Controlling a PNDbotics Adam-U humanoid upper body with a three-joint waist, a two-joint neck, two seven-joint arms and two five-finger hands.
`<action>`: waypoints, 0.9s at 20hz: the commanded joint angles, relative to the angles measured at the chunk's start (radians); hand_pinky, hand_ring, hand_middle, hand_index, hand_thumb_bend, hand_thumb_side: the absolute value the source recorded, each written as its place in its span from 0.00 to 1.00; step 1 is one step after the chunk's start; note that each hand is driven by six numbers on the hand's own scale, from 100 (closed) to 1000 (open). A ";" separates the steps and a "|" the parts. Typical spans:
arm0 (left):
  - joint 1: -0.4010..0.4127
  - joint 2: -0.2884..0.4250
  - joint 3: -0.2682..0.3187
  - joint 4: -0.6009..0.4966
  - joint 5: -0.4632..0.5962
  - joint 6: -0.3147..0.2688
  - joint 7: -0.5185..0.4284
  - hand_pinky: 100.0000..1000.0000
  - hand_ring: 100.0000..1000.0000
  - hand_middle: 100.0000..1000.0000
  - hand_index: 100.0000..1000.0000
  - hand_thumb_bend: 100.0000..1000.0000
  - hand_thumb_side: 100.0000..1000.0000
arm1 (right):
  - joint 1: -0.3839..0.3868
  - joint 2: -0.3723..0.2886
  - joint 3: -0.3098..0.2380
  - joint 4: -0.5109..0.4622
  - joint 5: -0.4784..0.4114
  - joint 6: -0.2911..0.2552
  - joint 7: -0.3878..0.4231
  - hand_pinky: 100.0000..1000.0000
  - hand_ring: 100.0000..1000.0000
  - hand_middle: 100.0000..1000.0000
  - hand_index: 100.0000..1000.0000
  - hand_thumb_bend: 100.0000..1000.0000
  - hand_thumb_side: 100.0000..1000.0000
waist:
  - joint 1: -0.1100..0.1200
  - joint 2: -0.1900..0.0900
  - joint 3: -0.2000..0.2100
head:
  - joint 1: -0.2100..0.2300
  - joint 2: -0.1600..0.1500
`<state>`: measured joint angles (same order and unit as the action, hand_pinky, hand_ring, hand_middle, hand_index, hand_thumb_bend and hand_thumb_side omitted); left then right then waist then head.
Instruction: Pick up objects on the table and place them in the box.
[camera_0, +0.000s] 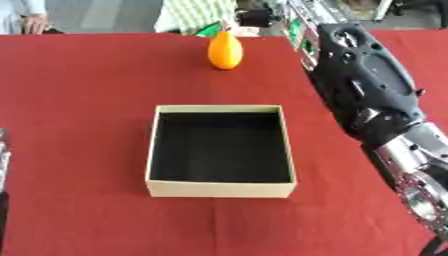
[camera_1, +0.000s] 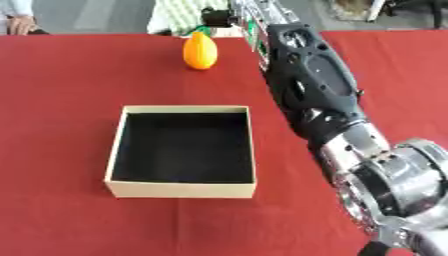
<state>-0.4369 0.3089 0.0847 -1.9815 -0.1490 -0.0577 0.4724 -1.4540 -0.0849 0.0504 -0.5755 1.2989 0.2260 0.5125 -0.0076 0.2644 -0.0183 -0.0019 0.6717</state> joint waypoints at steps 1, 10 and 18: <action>-0.009 0.019 0.001 -0.018 0.002 0.001 -0.002 0.39 0.63 0.66 0.82 0.16 0.61 | -0.029 -0.013 0.014 -0.046 -0.036 -0.028 0.095 0.94 0.98 0.94 1.00 0.00 0.83 | 0.004 -0.022 0.000 | 0.005 -0.001; -0.010 0.024 0.003 -0.018 0.001 0.001 0.001 0.39 0.63 0.66 0.82 0.16 0.60 | -0.041 -0.032 0.052 -0.097 0.006 -0.028 0.281 0.96 0.98 0.95 1.00 0.00 0.52 | -0.005 -0.014 0.000 | 0.008 -0.007; -0.011 0.029 0.005 -0.018 0.001 0.002 0.002 0.39 0.63 0.66 0.82 0.15 0.60 | -0.056 -0.057 0.066 -0.116 0.008 -0.032 0.343 0.96 0.98 0.96 1.00 0.00 0.52 | -0.011 0.004 -0.005 | 0.014 -0.012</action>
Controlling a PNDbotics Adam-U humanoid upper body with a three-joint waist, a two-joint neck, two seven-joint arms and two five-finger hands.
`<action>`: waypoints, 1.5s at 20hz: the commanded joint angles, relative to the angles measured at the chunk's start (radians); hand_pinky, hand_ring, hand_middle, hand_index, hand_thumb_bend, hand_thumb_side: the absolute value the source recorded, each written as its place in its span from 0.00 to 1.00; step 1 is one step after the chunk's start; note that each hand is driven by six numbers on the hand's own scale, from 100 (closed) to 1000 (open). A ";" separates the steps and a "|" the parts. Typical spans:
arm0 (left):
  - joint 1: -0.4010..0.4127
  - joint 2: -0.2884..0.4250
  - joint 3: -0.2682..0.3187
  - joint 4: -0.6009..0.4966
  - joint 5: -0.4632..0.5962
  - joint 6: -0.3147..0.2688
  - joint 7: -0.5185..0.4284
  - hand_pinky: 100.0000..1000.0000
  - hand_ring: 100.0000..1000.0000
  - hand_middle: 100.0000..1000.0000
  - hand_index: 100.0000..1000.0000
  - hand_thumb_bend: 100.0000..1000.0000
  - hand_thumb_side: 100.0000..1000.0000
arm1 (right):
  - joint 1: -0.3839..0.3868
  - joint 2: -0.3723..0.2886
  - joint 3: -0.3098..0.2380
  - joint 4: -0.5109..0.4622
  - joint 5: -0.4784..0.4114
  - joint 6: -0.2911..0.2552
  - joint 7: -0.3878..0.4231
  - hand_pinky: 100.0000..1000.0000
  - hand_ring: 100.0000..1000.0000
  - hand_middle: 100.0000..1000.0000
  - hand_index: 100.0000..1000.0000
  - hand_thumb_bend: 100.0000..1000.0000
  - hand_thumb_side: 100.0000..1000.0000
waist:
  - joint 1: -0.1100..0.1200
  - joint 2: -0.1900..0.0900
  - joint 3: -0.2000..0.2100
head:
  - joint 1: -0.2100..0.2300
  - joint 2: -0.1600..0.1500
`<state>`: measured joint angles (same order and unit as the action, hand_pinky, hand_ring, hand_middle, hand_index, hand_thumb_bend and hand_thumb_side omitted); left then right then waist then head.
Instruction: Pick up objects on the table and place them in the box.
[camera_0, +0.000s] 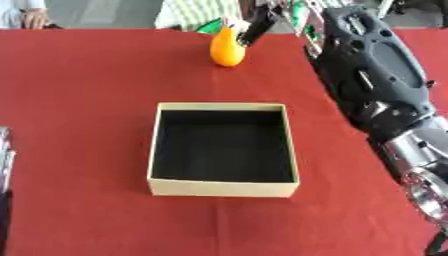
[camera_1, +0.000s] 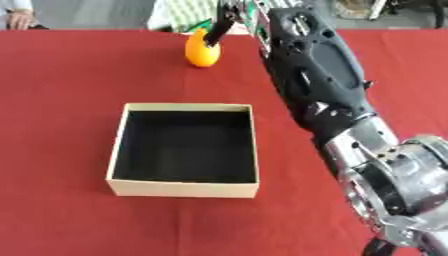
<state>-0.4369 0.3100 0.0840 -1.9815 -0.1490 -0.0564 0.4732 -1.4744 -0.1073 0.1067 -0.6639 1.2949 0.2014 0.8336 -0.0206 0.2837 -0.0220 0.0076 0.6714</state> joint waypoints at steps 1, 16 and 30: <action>-0.011 0.029 0.006 -0.018 0.001 0.001 0.002 0.39 0.63 0.66 0.82 0.15 0.60 | -0.037 -0.038 0.013 -0.029 0.017 -0.013 0.034 0.96 0.98 0.96 1.00 0.00 0.52 | 0.001 -0.014 -0.002 | 0.005 -0.013; -0.014 0.027 0.008 -0.018 0.003 0.006 -0.002 0.38 0.62 0.65 0.82 0.12 0.59 | -0.036 -0.040 0.037 -0.048 -0.050 -0.018 0.006 0.96 0.96 0.95 1.00 0.00 0.04 | -0.005 0.015 0.005 | -0.001 -0.026; -0.018 0.020 0.003 -0.018 0.013 0.006 -0.010 0.38 0.62 0.65 0.82 0.11 0.60 | -0.039 -0.012 0.019 -0.047 0.024 0.032 -0.089 0.96 0.97 0.94 1.00 0.00 0.19 | -0.007 0.039 0.032 | -0.026 -0.053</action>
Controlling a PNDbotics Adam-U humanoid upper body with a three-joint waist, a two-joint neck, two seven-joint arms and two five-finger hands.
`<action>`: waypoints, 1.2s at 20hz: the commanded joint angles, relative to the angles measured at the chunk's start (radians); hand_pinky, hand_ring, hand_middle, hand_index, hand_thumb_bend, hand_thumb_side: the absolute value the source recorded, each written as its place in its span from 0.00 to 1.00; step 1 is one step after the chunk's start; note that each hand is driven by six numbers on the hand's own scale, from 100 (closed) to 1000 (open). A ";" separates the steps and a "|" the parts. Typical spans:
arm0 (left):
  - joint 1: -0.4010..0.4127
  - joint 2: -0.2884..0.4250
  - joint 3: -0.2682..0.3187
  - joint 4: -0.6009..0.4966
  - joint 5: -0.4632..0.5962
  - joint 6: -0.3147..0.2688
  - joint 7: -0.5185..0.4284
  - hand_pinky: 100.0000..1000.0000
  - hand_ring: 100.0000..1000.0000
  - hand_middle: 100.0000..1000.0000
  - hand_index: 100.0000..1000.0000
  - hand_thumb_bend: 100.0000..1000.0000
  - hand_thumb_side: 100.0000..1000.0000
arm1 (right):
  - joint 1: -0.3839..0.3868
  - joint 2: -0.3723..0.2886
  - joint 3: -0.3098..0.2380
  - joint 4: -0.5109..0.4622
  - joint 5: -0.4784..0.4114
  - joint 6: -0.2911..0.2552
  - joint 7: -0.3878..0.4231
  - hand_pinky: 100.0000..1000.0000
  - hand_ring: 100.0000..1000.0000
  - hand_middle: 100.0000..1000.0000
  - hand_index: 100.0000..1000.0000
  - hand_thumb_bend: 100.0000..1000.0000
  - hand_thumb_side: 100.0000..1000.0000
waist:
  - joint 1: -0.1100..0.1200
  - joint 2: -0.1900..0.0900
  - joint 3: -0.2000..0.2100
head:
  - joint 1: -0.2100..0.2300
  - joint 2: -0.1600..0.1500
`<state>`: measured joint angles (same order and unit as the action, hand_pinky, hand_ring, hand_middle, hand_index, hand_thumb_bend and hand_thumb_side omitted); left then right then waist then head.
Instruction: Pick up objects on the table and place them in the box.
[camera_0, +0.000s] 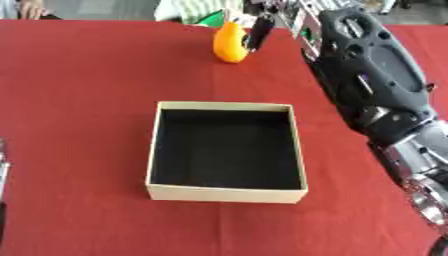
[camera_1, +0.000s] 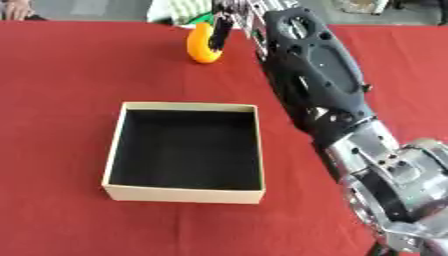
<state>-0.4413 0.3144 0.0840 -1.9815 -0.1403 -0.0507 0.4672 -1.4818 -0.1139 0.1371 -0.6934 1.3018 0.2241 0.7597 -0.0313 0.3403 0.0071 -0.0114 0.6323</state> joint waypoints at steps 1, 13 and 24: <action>-0.014 0.015 0.003 -0.018 0.005 0.000 -0.005 0.38 0.62 0.65 0.82 0.11 0.60 | -0.031 -0.005 -0.013 -0.017 0.018 0.013 -0.021 0.96 0.97 0.94 1.00 0.00 0.19 | 0.003 -0.016 0.005 | -0.009 -0.015; -0.019 0.009 0.002 -0.018 0.016 -0.003 -0.008 0.38 0.62 0.65 0.82 0.10 0.61 | -0.018 0.007 -0.024 0.010 0.044 0.043 -0.034 0.95 0.96 0.94 1.00 0.00 0.10 | -0.005 0.011 0.025 | -0.025 -0.028; -0.021 0.011 -0.001 -0.018 0.020 0.000 -0.013 0.38 0.62 0.65 0.83 0.10 0.62 | -0.027 -0.007 -0.044 -0.018 0.077 0.090 -0.148 0.94 0.95 0.91 1.00 0.00 0.04 | -0.010 0.028 0.044 | -0.042 -0.054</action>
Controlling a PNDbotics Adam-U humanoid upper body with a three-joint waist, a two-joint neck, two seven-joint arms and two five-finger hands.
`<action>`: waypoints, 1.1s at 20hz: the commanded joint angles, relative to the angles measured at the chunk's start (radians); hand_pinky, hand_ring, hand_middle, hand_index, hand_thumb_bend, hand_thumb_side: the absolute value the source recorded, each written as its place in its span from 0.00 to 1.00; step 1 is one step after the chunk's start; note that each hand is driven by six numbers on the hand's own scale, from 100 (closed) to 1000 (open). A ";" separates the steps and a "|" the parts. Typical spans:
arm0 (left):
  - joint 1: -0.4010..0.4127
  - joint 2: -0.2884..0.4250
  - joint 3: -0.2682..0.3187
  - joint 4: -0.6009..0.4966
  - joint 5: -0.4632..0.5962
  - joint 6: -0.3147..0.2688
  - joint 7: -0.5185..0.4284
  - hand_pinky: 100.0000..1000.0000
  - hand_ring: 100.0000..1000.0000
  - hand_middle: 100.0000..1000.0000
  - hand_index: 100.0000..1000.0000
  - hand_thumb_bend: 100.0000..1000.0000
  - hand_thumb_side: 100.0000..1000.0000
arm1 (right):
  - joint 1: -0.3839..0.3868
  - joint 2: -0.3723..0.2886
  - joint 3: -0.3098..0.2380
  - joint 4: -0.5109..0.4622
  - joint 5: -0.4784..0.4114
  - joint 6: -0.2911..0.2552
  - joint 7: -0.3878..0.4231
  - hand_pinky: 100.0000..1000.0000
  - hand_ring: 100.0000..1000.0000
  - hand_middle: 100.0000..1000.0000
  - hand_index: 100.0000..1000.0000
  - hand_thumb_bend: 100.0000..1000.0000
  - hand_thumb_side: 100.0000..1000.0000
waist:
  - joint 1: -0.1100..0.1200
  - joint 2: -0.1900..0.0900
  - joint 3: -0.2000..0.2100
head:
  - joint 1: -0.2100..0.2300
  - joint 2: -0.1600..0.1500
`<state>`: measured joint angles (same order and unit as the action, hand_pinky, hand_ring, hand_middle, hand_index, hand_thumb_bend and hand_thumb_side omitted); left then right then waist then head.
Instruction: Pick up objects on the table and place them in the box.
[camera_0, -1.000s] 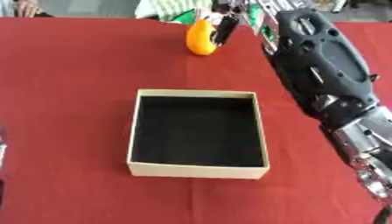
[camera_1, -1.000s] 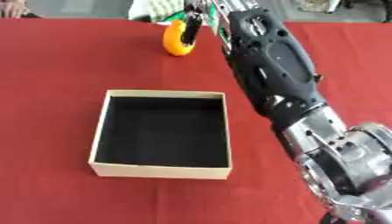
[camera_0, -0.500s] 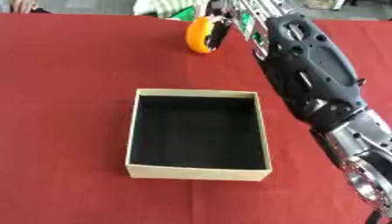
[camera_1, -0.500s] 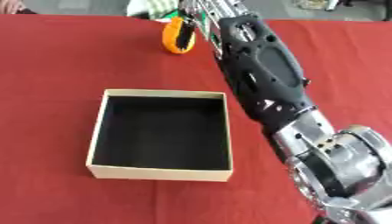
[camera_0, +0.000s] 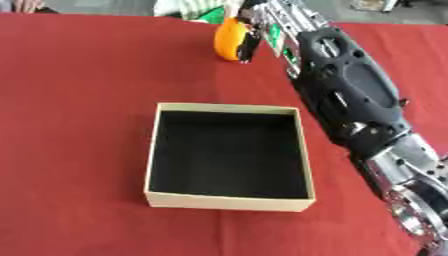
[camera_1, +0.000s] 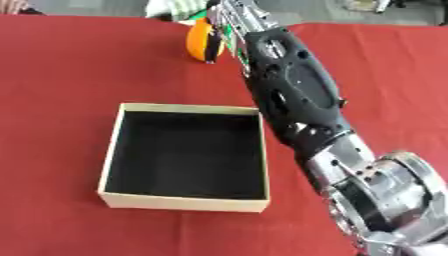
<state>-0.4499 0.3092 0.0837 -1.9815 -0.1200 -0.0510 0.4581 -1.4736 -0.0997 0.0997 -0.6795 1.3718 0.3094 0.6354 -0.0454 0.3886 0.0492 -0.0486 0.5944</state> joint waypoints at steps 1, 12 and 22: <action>-0.009 0.017 0.000 -0.018 0.000 0.002 -0.004 0.38 0.62 0.65 0.83 0.10 0.62 | -0.042 -0.026 -0.007 -0.038 0.001 0.002 -0.027 0.94 0.95 0.91 1.00 0.00 0.04 | 0.004 -0.021 0.002 | -0.003 -0.016; 0.008 0.027 0.002 -0.018 -0.005 0.009 -0.010 0.38 0.62 0.65 0.83 0.09 0.62 | -0.088 -0.062 -0.001 -0.093 -0.059 -0.016 0.037 0.94 0.95 0.91 1.00 0.00 0.10 | -0.007 -0.038 -0.002 | 0.013 0.007; 0.000 0.023 0.000 -0.018 -0.001 0.011 -0.020 0.38 0.62 0.65 0.83 0.08 0.62 | -0.064 -0.063 -0.012 -0.064 -0.092 -0.005 0.068 0.95 0.96 0.93 1.00 0.00 0.00 | -0.017 -0.019 0.035 | -0.017 -0.016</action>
<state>-0.4388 0.3099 0.0836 -1.9815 -0.1200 -0.0387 0.4441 -1.5190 -0.1388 0.0972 -0.7368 1.2860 0.3042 0.6984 -0.0692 0.3905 0.0838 -0.0604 0.5918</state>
